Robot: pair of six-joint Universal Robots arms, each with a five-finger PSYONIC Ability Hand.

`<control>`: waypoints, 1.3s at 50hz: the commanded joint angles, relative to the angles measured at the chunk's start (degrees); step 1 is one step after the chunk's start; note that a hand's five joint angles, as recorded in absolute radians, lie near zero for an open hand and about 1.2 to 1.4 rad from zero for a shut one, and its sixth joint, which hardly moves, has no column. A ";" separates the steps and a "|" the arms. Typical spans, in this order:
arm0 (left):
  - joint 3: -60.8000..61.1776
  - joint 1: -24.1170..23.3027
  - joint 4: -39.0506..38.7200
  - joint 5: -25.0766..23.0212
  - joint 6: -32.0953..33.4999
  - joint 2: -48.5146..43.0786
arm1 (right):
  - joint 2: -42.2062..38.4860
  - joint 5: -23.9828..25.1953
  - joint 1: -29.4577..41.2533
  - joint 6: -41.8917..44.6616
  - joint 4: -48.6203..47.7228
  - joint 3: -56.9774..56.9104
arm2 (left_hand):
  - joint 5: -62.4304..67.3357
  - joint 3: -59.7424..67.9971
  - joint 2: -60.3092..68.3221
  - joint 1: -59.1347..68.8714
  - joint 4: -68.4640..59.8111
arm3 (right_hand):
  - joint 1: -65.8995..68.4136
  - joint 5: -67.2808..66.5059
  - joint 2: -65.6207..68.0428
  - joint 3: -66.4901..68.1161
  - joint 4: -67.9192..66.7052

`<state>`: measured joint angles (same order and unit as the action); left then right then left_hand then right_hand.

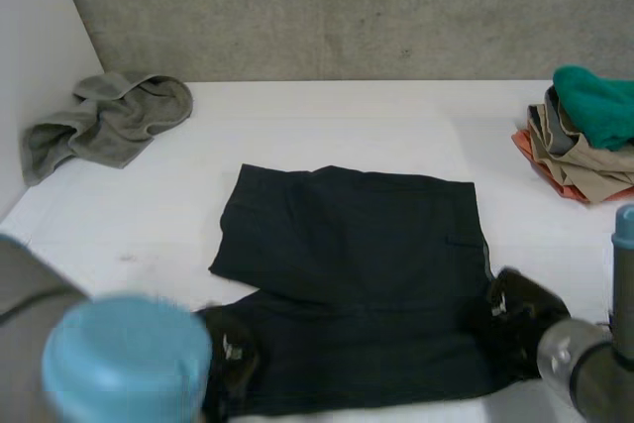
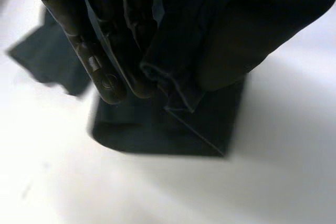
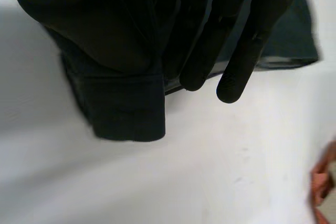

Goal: Fold the laundry.

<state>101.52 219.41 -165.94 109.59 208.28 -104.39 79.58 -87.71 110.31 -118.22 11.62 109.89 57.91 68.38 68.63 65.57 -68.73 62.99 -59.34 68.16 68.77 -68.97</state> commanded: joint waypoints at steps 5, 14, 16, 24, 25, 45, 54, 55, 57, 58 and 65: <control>-18.35 11.47 -20.00 0.19 0.29 -13.72 | -9.68 -0.18 0.43 -7.64 -21.59 -12.13 | 12.09 11.62 11.37 14.43 -11.27 | 17.01 -10.66 11.84 11.23 -11.03; -29.43 13.32 -38.03 -0.16 9.94 -28.40 | -26.29 -0.71 1.92 -7.11 -38.06 -26.64 | 12.09 11.62 11.37 14.43 -11.27 | 17.01 -10.66 11.84 11.23 -11.03; -31.37 13.68 -40.59 -0.25 13.10 -30.78 | -31.29 -0.71 2.36 -6.50 -40.25 -31.81 | 12.09 11.62 11.37 14.43 -11.27 | 17.01 -10.66 11.84 11.23 -11.03; -37.80 15.52 -52.89 -0.08 23.49 -37.91 | -39.85 -2.10 2.36 -6.14 -45.71 -41.85 | -32.85 -33.32 -33.57 -30.51 33.67 | -52.99 59.34 -58.16 -58.77 58.97; -37.36 15.26 -53.60 -0.08 23.49 -37.91 | -39.59 -2.90 2.36 -6.49 -45.98 -41.86 | -57.91 -58.38 -58.63 -55.57 58.73 | -52.99 59.34 -58.16 -58.77 58.97; -10.91 13.33 -51.69 -5.87 6.63 -13.83 | -14.01 5.79 -4.49 -35.67 -4.16 -24.20 | -57.91 -58.38 -58.63 -55.57 58.73 | -50.73 57.07 -55.90 -56.51 56.70; -6.15 13.50 -36.84 -13.08 -13.31 -8.20 | -14.53 10.98 -7.84 -36.20 -12.21 -16.73 | -56.35 -56.82 -57.06 -54.01 57.17 | -43.84 50.18 -49.01 -49.62 49.82; -6.33 13.50 -35.95 -13.35 -14.38 -8.20 | -14.88 10.98 -7.75 -36.20 -13.01 -16.64 | -56.35 -56.82 -57.07 -54.01 57.17 | -43.49 49.84 -48.66 -49.27 49.47; -6.59 13.59 -34.10 -13.70 -15.70 -8.11 | -15.76 10.81 -7.57 -36.20 -14.16 -16.46 | -56.69 -57.15 -57.40 -54.35 57.51 | -43.15 49.50 -48.32 -48.93 49.13; -6.68 13.85 -32.88 -13.96 -16.58 -8.11 | -17.25 10.81 -7.57 -36.12 -15.12 -16.55 | -56.69 -57.15 -57.40 -54.35 57.51 | -42.49 48.83 -47.66 -48.27 48.46; -6.86 14.21 -32.25 -14.23 -17.20 -7.85 | -20.34 10.63 -7.83 -35.68 -20.31 -17.07 | -56.86 -57.32 -57.57 -54.51 57.67 | -0.69 7.03 -5.86 -6.46 6.66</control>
<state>95.09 233.35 -198.53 95.34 191.04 -112.15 61.54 -76.60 102.45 -154.23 -4.76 93.39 2.74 11.99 11.71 10.84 -11.66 36.84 -26.11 36.35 35.97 -35.83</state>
